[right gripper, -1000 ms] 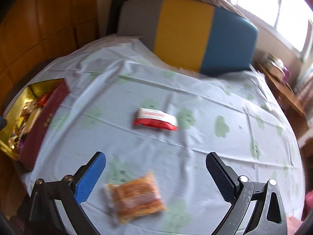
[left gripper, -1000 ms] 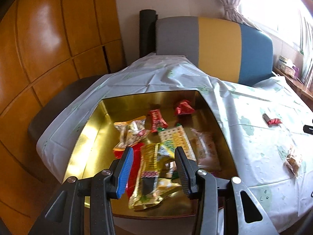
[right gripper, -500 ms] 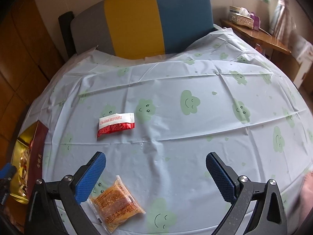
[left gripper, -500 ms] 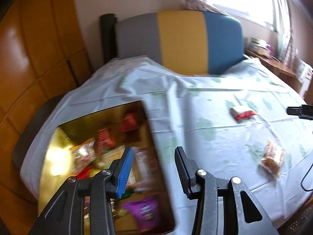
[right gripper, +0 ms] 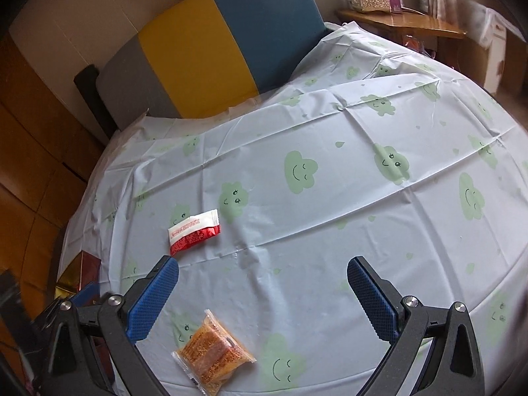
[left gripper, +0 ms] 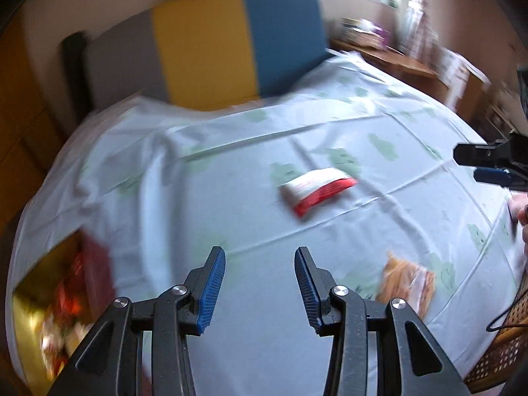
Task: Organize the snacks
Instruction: 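Grasp the white-red wafer bar with the left tool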
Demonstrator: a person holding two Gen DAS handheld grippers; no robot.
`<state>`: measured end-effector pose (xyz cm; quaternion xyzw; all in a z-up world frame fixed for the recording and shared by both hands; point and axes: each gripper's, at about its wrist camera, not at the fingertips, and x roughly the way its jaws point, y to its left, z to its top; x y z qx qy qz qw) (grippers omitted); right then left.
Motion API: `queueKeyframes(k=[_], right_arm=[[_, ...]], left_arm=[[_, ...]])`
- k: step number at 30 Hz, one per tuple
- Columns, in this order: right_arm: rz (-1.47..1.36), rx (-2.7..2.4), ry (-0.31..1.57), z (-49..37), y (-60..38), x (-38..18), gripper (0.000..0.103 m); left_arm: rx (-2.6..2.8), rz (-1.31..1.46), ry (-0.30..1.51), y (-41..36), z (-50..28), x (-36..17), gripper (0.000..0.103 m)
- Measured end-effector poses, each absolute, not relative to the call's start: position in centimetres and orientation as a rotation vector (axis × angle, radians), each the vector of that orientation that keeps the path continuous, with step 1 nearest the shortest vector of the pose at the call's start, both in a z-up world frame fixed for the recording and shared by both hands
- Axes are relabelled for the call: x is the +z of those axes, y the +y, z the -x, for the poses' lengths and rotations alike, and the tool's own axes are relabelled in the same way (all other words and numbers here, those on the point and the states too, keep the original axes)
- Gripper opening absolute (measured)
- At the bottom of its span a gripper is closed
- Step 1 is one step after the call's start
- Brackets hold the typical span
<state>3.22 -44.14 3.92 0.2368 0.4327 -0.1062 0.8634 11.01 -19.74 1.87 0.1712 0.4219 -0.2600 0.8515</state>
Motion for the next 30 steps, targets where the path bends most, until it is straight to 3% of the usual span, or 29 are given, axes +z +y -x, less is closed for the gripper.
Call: queueKeyframes(k=[2, 6, 19, 20, 24, 30], right_arm=[[-0.495, -0.209, 0.904, -3.2, -43.9, 4.1, 0.103], [-0.500, -0.192, 0.901, -3.3, -44.0, 4.2, 0.103], [-0.543, -0.159, 0.896, -3.5, -44.4, 4.3, 0.103], [-0.544, -0.160, 0.897, -3.5, -44.4, 4.2, 0.103], [-0.538, -0.169, 0.902, -3.4, -44.5, 4.1, 0.103], [-0.488, -0.168, 0.912, -3.6, -43.8, 4.1, 0.103]], left_arm=[[-0.580, -0.414, 0.882, -21.8, -11.9, 1.2, 0.045], [-0.663, -0.485, 0.880, -25.0, -13.7, -0.1, 0.064], [-0.759, -0.646, 0.901, -31.2, -17.8, -4.2, 0.064], [-0.762, -0.632, 0.904, -31.4, -18.0, -4.3, 0.063], [-0.763, -0.535, 0.942, -30.8, -17.9, -4.2, 0.040], [-0.666, -0.429, 0.960, -27.5, -16.4, -3.8, 0.036]])
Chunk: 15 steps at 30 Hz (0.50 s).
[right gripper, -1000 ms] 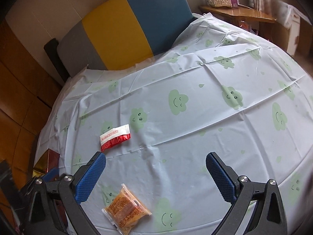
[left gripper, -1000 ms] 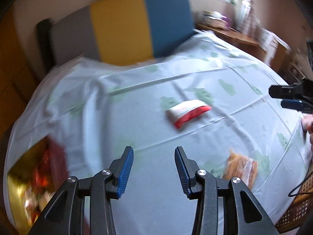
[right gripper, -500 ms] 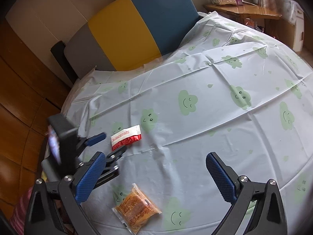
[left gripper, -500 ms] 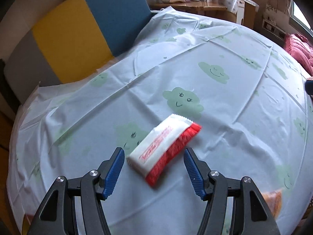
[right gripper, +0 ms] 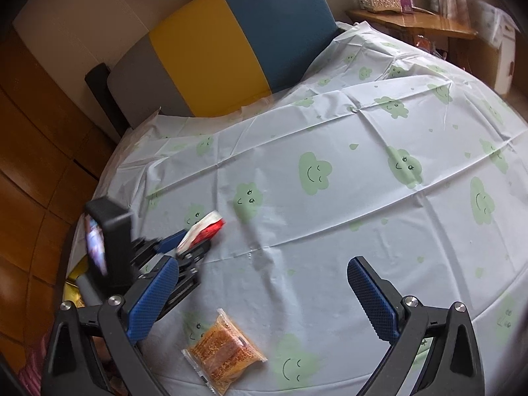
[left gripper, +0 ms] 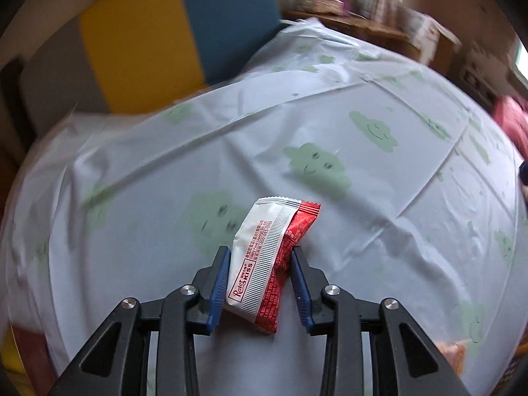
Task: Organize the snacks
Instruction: 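Grasp the white-red wafer bar with the left tool, then lift the wafer bar with the left tool while the right tool grasps the orange cake packet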
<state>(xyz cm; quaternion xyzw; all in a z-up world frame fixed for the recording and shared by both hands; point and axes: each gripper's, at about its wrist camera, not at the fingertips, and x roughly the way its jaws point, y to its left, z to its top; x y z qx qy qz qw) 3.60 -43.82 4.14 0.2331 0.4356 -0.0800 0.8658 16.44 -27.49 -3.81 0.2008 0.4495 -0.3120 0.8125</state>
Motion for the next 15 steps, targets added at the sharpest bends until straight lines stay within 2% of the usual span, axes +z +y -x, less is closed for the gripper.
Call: queueKeyframes(k=[7, 15], right_arm=[[-0.445, -0.142, 0.971, -4.1, -42.9, 3.3, 0.103], [-0.386, -0.180, 1.050, -4.5, -42.6, 1.8, 0.103]], left_arm=[[-0.494, -0.275, 1.009, -21.4, -14.0, -2.8, 0.036], [-0.399, -0.215, 0.989, -15.7, -7.7, -2.5, 0.036]])
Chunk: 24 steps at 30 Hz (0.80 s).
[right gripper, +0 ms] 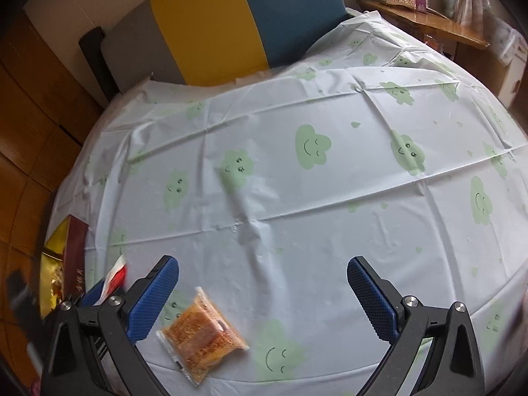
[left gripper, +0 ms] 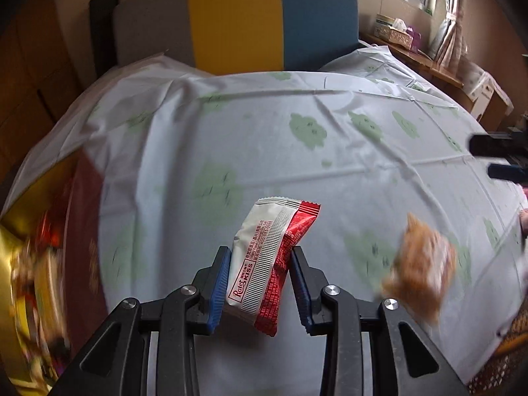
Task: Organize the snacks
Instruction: 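Lift the wafer bar with the left tool while the right tool grasps the orange cake packet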
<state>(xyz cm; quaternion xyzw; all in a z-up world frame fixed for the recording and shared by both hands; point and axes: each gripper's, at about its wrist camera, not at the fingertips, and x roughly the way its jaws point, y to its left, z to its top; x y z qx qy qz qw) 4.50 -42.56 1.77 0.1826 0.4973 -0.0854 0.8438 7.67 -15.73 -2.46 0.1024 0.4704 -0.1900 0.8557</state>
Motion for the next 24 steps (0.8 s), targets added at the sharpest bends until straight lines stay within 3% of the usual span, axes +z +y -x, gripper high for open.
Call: queueKeyframes(k=[3, 8, 21, 24], right_arm=[[-0.386, -0.148, 1.094, -4.7, -42.0, 0.9, 0.100], [-0.430, -0.101, 1.181, -4.2, -40.5, -0.6, 0.079], [-0.505, -0.052, 1.255, -2.4, -34.2, -3.2, 0.078], [-0.491, -0.061, 1.234, -4.2, -33.6, -3.3, 0.072]], left_arm=[[-0.396, -0.233, 0.977, -14.6, -5.7, -2.9, 0.036], [-0.404, -0.268, 0.918, -13.8, -3.6, -4.0, 0.037], [-0.454, -0.175, 0.893, -12.4, -3.6, -4.4, 0.038], [-0.458, -0.164, 0.892, -12.3, -3.7, -4.4, 0.038]])
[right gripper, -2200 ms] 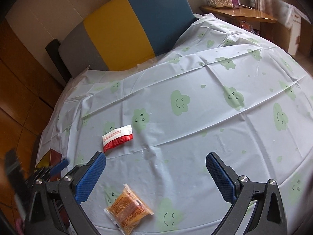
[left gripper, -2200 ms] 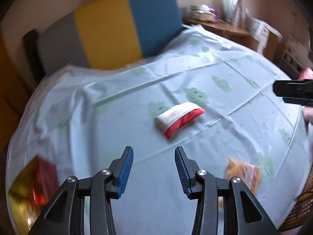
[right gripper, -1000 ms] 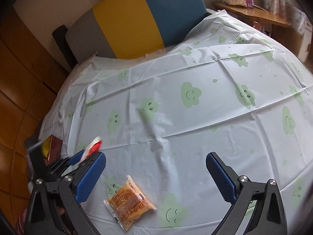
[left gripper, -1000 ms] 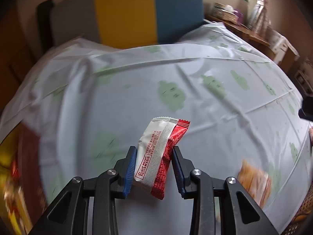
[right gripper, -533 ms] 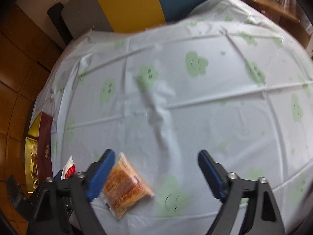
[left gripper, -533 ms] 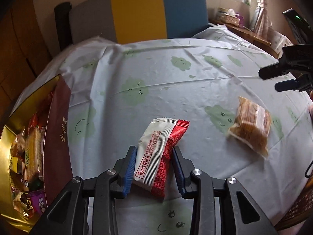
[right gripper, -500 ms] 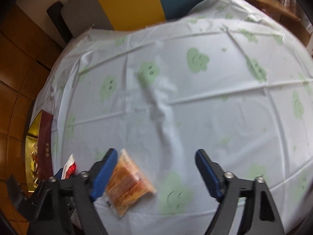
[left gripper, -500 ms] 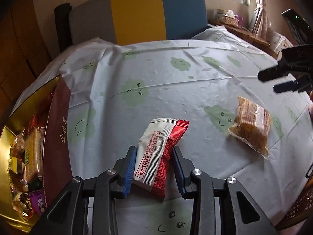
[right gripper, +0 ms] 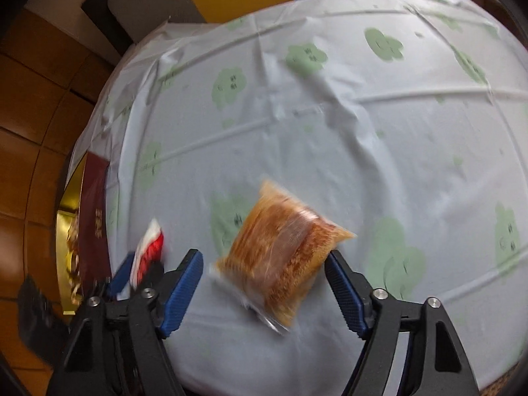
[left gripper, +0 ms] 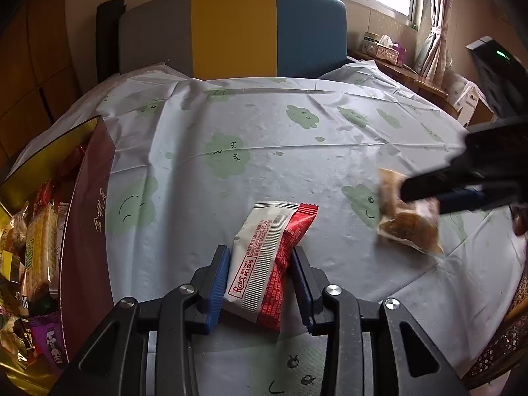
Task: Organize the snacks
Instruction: 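Lift the wafer bar with the left tool while the right tool grasps the orange cake packet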
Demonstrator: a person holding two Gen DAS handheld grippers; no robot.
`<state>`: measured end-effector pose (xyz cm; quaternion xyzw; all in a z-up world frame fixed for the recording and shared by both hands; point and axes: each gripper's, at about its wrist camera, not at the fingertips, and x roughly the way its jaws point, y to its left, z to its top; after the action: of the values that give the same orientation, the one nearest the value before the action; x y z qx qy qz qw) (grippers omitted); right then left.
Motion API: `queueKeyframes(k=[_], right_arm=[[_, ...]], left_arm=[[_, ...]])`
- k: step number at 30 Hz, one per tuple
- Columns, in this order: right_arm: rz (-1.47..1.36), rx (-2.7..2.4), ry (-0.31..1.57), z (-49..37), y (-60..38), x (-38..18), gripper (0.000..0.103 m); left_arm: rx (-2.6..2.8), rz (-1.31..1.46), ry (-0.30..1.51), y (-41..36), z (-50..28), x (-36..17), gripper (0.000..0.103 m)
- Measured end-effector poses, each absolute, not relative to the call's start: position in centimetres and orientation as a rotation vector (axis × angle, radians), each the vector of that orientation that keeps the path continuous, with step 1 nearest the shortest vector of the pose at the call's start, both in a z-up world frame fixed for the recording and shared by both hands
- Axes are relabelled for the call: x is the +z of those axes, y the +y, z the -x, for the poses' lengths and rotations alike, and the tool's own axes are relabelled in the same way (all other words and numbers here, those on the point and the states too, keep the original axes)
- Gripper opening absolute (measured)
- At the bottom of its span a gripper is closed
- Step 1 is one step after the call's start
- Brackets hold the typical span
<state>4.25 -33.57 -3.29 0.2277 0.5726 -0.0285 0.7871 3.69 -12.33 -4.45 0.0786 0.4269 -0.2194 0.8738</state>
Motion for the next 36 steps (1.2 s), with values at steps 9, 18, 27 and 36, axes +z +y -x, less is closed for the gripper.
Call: queueKeyframes(k=[9, 18, 27, 36], right_arm=[[-0.242, -0.061, 1.219, -6.1, -30.8, -3.8, 0.060], [-0.052, -0.087, 1.132, -4.4, -28.4, -4.8, 0.062], [-0.048, -0.049, 1.074, -3.4, -28.5, -5.1, 0.063], [-0.016, -0.049, 0.907, -1.3, -28.2, -5.6, 0.062]], left_arm=[[-0.463, -0.135, 0.878, -12.0, -3.5, -4.6, 0.038], [-0.455, -0.135, 0.867, -12.0, -3.4, -4.6, 0.038], [-0.437, -0.147, 0.850, -12.3, -3.1, -4.7, 0.038], [-0.418, -0.171, 0.846, -12.7, -3.0, -4.7, 0.038]])
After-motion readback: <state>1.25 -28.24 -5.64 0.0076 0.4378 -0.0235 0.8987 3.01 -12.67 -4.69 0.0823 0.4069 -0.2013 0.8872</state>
